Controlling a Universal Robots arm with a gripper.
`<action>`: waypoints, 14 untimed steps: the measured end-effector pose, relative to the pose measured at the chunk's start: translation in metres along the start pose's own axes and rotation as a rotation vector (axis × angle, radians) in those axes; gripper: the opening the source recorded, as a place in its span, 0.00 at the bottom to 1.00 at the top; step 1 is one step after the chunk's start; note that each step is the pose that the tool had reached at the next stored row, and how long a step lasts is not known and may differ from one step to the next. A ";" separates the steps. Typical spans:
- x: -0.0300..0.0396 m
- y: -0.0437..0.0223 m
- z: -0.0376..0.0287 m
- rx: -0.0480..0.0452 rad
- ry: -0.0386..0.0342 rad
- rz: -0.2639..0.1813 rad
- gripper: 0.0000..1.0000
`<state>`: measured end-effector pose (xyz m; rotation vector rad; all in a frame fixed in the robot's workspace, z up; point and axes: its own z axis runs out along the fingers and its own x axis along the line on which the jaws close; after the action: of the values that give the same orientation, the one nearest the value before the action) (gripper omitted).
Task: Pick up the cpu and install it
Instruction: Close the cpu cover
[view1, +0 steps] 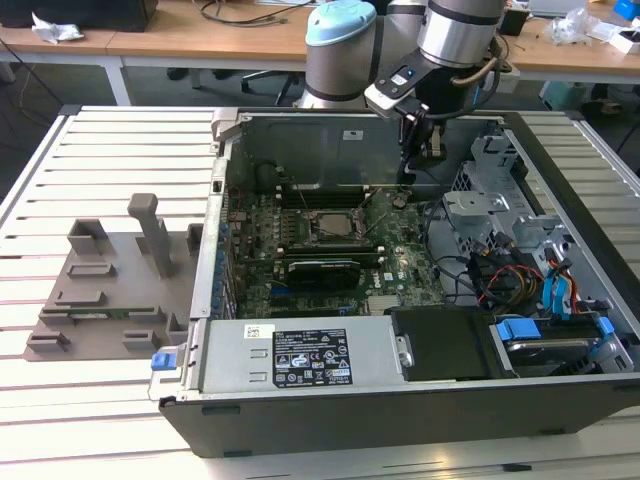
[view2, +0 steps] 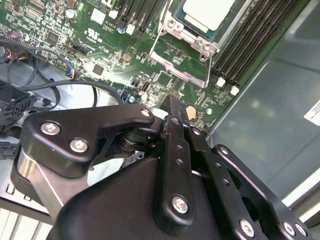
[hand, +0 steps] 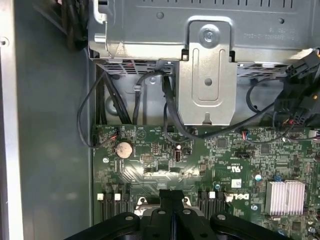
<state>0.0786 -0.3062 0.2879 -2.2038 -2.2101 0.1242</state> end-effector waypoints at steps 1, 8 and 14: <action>0.0001 0.0004 0.0010 0.0001 0.0000 0.000 0.11; 0.0004 0.0038 0.0100 0.0007 0.0000 0.000 0.11; 0.0008 0.0060 0.0174 0.0013 0.0000 0.000 0.11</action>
<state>0.0834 -0.3061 0.2701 -2.2031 -2.2095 0.1256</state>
